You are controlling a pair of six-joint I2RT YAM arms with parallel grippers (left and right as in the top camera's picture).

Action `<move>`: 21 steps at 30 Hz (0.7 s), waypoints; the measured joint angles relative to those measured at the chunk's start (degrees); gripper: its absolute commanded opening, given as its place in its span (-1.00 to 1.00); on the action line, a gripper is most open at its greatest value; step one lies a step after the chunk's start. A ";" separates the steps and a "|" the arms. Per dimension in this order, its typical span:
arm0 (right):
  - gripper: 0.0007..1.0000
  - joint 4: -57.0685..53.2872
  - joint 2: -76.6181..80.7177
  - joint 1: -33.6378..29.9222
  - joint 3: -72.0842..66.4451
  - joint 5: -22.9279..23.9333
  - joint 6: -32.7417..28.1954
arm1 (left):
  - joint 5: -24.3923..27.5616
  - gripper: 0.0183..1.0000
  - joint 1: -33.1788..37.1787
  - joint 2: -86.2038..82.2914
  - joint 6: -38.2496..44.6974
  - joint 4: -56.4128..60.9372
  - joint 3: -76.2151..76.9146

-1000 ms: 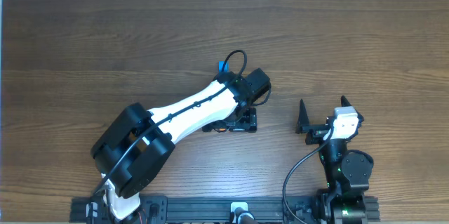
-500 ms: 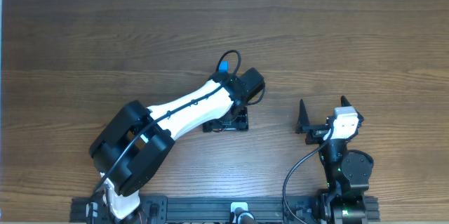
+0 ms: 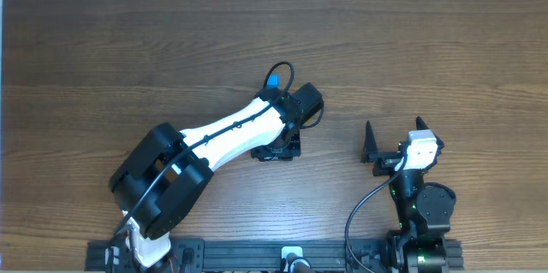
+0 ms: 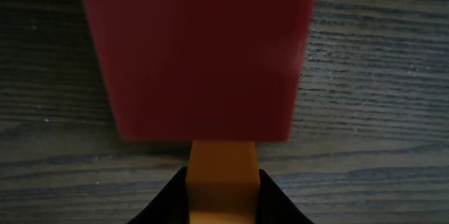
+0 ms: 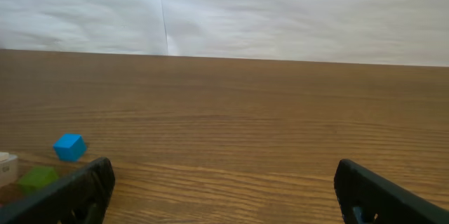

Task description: Stack Cubes

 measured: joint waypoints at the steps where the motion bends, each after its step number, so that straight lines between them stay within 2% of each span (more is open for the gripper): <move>1: 0.99 0.00 0.00 0.00 0.00 0.00 -0.02 | 0.02 -0.63 0.00 -0.07 0.00 0.00 0.00; 8: 0.99 0.00 0.00 0.00 0.00 0.00 -0.02 | -0.02 -0.81 0.00 -0.09 0.02 0.00 0.00; 15: 0.98 0.00 0.00 0.00 0.00 0.00 0.02 | -0.07 -0.86 0.02 -2.69 0.02 -0.33 0.00; 21: 0.98 0.00 0.00 0.00 0.00 0.00 -0.02 | -0.96 -0.89 1.57 -5.66 0.52 -5.27 4.26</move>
